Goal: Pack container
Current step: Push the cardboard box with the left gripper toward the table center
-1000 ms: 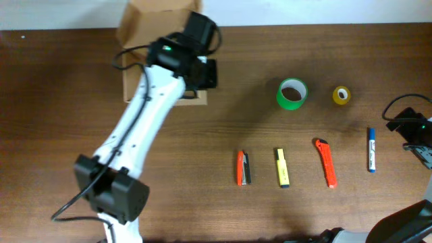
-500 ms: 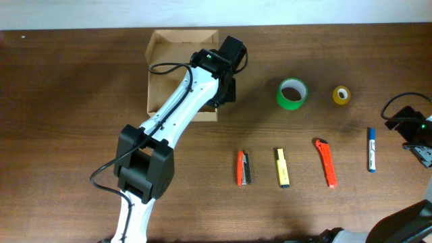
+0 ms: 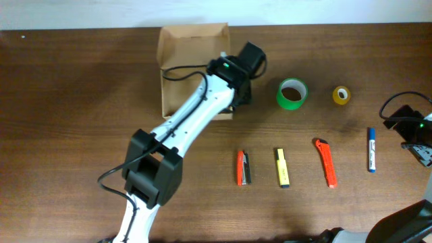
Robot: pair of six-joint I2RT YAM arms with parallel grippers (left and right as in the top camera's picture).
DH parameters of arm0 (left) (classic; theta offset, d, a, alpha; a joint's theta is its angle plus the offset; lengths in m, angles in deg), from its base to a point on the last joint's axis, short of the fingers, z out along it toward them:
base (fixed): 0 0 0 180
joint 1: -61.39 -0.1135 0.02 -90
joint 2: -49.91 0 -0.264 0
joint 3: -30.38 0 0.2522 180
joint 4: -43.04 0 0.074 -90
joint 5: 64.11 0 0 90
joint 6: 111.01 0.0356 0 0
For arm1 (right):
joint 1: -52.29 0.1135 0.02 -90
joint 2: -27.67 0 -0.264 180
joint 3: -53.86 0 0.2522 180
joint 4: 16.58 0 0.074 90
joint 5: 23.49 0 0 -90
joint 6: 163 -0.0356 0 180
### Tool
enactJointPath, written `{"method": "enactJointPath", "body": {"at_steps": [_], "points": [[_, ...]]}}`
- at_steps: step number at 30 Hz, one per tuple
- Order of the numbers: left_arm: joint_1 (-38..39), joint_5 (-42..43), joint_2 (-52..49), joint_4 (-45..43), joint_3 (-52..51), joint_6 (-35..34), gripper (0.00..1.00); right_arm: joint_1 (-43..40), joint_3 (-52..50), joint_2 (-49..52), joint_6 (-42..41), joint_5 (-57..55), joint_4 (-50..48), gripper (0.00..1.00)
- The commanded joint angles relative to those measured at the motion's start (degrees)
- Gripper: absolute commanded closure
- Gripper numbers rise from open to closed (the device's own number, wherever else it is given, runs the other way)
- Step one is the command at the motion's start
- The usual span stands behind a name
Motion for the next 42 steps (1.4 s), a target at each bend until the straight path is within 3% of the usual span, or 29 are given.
{"method": "enactJointPath", "body": {"at_steps": [1, 18, 37, 38, 41, 42], "points": [[1.55, -2.38, -0.37, 0.35, 0.98, -0.83, 0.98, 0.35, 1.18, 0.35, -0.48, 0.33, -0.02, 0.01], [1.49, -0.81, -7.43, 1.05, 1.01, -2.01, 0.98, 0.35, 1.18, 0.35, -0.48, 0.33, 0.2, 0.01], [0.2, 0.68, -7.74, -2.12, 1.01, -2.36, 0.98, 0.35, 1.18, 0.35, -0.46, 0.31, 0.42, 0.01], [0.0, 0.76, -7.74, -2.12, 1.01, -2.36, 0.93, 0.35, 1.18, 0.35, -0.46, 0.31, 0.42, 0.01], [-0.26, 0.72, -7.74, -2.14, 1.03, -2.36, 0.47, 0.35, 1.18, 0.35, -0.46, 0.28, 0.39, 0.01], [-0.26, 0.7, -7.74, -2.14, 1.07, -2.36, 0.43, 0.35, 1.18, 0.35, -0.44, 0.28, 0.39, 0.01]]}}
